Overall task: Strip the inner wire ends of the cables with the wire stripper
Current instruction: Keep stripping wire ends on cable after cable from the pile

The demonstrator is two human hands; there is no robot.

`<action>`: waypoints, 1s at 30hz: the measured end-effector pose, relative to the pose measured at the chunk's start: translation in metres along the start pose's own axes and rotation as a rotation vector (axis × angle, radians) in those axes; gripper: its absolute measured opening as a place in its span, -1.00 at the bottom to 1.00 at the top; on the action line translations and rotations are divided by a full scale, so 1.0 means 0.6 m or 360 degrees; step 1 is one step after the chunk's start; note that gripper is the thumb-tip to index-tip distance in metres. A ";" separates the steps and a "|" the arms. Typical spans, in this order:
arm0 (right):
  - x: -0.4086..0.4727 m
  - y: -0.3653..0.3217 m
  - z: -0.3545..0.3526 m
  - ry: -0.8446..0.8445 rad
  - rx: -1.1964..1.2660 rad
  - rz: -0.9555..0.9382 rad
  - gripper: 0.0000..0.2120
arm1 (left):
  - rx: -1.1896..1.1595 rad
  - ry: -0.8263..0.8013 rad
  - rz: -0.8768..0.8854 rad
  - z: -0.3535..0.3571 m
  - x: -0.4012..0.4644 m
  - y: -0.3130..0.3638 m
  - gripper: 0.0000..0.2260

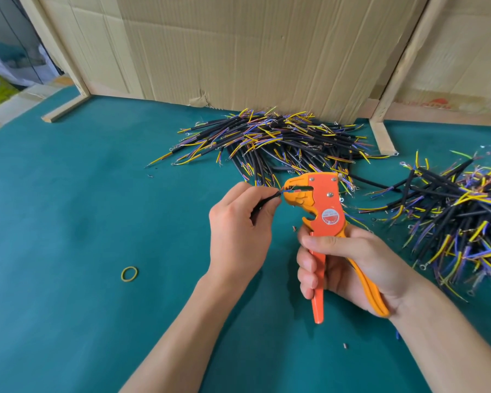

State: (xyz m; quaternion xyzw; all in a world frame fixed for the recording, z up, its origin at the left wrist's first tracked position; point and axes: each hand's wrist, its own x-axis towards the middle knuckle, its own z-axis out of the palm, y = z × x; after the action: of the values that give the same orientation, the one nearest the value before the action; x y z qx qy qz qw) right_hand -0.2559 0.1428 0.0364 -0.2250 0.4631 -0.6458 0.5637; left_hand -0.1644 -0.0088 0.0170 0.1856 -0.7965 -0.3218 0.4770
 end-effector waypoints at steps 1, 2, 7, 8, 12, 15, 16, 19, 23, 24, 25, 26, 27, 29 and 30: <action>0.000 0.000 0.000 0.0004 -0.0001 0.0000 -0.90 | 0.0004 0.0001 0.0002 0.000 0.000 0.000 -0.92; 0.000 0.000 0.001 0.0008 -0.0005 0.0001 -0.90 | 0.0006 0.0000 0.0003 0.000 0.000 0.000 -0.92; 0.000 0.000 0.003 0.0035 -0.0012 0.0007 -0.86 | 0.0004 -0.0004 -0.0002 0.000 0.000 0.000 -0.92; 0.000 0.000 0.004 0.0038 -0.0012 0.0007 -0.85 | 0.0005 -0.0007 -0.0004 0.000 0.000 0.001 -0.92; 0.000 0.000 0.007 0.0056 -0.0016 0.0001 -0.82 | -0.0005 -0.0003 -0.0026 -0.001 0.000 0.003 -0.92; 0.000 0.000 0.009 0.0078 -0.0024 0.0005 -0.78 | -0.0029 -0.0002 -0.0033 -0.002 0.000 0.004 -0.91; 0.001 0.000 0.009 0.0085 -0.0019 0.0010 -0.76 | -0.0038 -0.0002 -0.0036 -0.002 0.000 0.004 -0.91; 0.001 0.001 0.011 0.0101 -0.0004 0.0019 -0.74 | -0.0084 -0.0008 -0.0074 -0.001 0.001 0.004 -0.91; 0.003 0.002 0.015 0.0127 0.0027 -0.0009 -0.70 | -0.0136 -0.0029 -0.0146 -0.001 0.003 0.005 -0.89; 0.003 0.003 0.016 0.0149 0.0038 -0.0029 -0.70 | -0.0141 -0.0042 -0.0150 -0.001 0.004 0.004 -0.89; 0.004 0.004 0.018 0.0180 0.0045 -0.0055 -0.69 | -0.0150 -0.0060 -0.0156 -0.001 0.004 0.003 -0.88; 0.005 0.005 0.018 0.0205 0.0046 -0.0078 -0.68 | -0.0162 -0.0080 -0.0173 -0.001 0.004 0.003 -0.88; 0.005 0.005 0.018 0.0217 0.0045 -0.0086 -0.67 | -0.0179 -0.0099 -0.0199 -0.001 0.004 0.002 -0.87; 0.003 0.004 0.016 0.0190 0.0060 -0.0059 -0.69 | -0.0212 -0.0122 -0.0247 -0.002 0.004 0.000 -0.86; 0.001 0.002 0.013 0.0167 0.0085 -0.0051 -0.72 | -0.0231 -0.0138 -0.0273 -0.001 0.003 0.000 -0.86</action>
State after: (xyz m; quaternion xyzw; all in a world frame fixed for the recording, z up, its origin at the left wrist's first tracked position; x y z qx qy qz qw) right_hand -0.2492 0.1396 0.0391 -0.1831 0.4709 -0.6779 0.5340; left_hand -0.1643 -0.0102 0.0181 0.2039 -0.7723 -0.4258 0.4250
